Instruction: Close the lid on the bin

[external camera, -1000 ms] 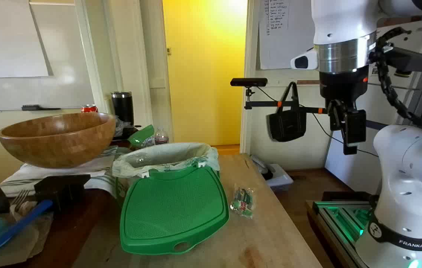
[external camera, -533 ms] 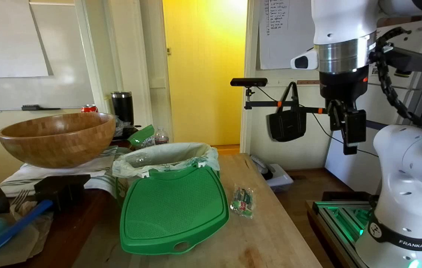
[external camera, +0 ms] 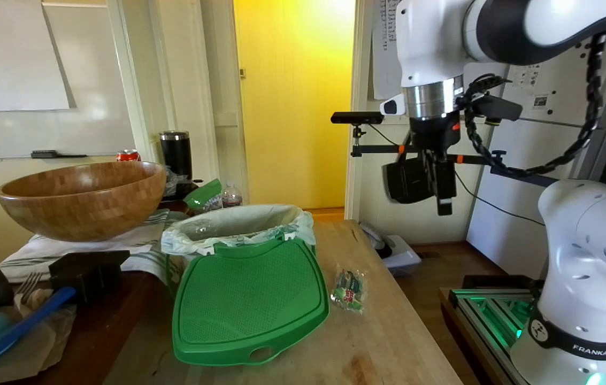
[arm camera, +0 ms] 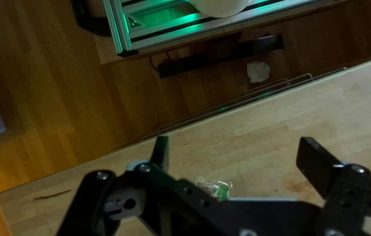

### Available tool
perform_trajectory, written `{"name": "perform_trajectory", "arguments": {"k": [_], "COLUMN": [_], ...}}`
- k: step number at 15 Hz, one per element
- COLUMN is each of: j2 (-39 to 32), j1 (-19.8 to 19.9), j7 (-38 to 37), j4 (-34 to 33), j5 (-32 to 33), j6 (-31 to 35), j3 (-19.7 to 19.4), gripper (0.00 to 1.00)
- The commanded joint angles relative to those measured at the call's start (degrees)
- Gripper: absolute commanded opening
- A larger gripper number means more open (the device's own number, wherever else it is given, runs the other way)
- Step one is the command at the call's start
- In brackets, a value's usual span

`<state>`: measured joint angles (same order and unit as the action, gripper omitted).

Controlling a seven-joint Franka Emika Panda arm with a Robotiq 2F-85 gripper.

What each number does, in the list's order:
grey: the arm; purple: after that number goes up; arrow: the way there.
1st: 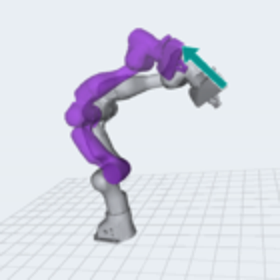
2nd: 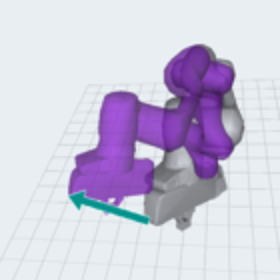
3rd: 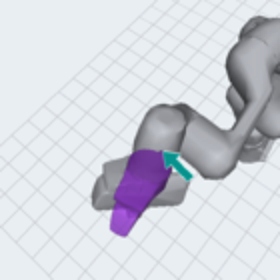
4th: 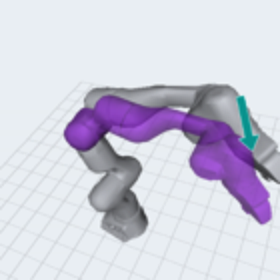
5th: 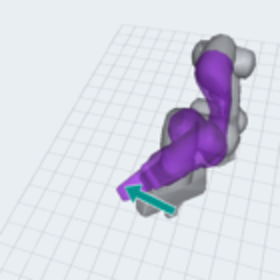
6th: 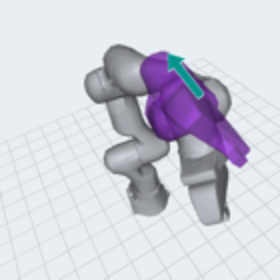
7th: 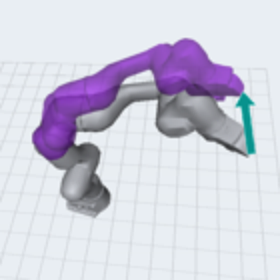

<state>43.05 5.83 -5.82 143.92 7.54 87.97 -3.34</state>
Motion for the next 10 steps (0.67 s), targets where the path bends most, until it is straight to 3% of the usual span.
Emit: {"name": "perform_trajectory", "arguments": {"k": [1,4,7,9,10], "j2": [-2.1,-4.8,-7.4,-10.0,-7.7], "j1": [0.2,0.2,-0.2,0.7,0.6], "j7": [8.5,12.7,15.3,14.7,14.7], "j4": [3.4,5.6,7.9,7.8,7.5], "j5": [2.7,2.3,2.0,5.1,2.2], "j6": [10.3,19.2,26.8,25.3,25.1], "j3": [-5.3,-7.5,-7.2,-4.5,-5.9], "gripper": [1.0,1.0,1.0,1.0,1.0]}}
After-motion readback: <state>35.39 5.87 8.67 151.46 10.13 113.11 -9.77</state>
